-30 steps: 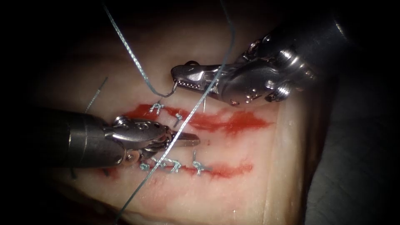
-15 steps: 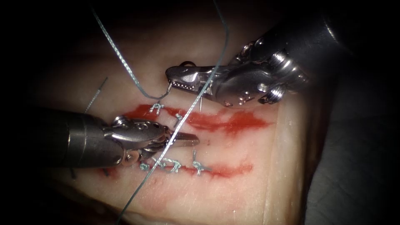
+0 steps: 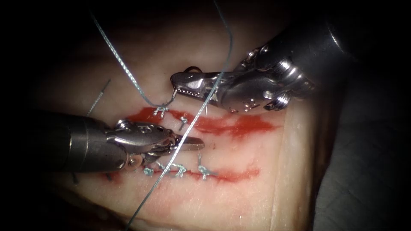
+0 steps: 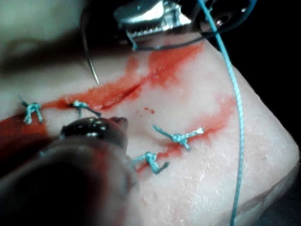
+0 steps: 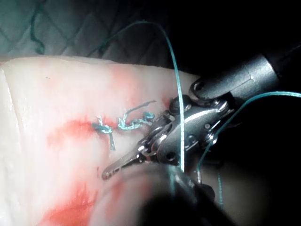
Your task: Wound Closure
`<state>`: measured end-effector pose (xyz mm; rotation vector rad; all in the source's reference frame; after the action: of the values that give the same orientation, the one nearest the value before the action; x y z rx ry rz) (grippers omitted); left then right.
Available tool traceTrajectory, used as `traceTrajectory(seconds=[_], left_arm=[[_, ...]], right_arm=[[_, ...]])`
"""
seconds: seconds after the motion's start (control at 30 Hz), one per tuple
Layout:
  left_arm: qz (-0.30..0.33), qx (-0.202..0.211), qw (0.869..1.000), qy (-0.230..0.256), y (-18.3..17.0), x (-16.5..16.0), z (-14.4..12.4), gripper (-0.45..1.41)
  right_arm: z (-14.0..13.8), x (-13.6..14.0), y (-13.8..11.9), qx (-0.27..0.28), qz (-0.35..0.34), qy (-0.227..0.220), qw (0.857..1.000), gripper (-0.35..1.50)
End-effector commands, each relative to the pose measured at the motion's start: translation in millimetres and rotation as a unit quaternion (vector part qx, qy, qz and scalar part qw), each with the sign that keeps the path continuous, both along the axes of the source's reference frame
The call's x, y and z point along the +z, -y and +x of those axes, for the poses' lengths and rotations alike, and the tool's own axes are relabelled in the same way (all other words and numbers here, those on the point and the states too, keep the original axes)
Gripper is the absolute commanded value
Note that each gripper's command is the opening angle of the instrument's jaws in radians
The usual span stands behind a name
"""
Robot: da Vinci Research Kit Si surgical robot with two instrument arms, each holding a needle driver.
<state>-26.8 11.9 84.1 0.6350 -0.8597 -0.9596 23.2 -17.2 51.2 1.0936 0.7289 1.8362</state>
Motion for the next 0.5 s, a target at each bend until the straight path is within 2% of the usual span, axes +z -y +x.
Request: traceTrajectory(seconds=[0.03, 0.5], left_arm=[[0.0, 0.0, 1.0, 0.0, -0.1, 0.5, -0.6, -0.45], [0.0, 0.0, 1.0, 0.0, -0.1, 0.5, -0.5, -0.45]], right_arm=[[1.0, 0.7, 0.1, -0.001, 0.001, -0.001, 1.0, -0.35], [1.7, 1.7, 1.1, -0.004, 0.035, 0.004, 0.999, -0.35]])
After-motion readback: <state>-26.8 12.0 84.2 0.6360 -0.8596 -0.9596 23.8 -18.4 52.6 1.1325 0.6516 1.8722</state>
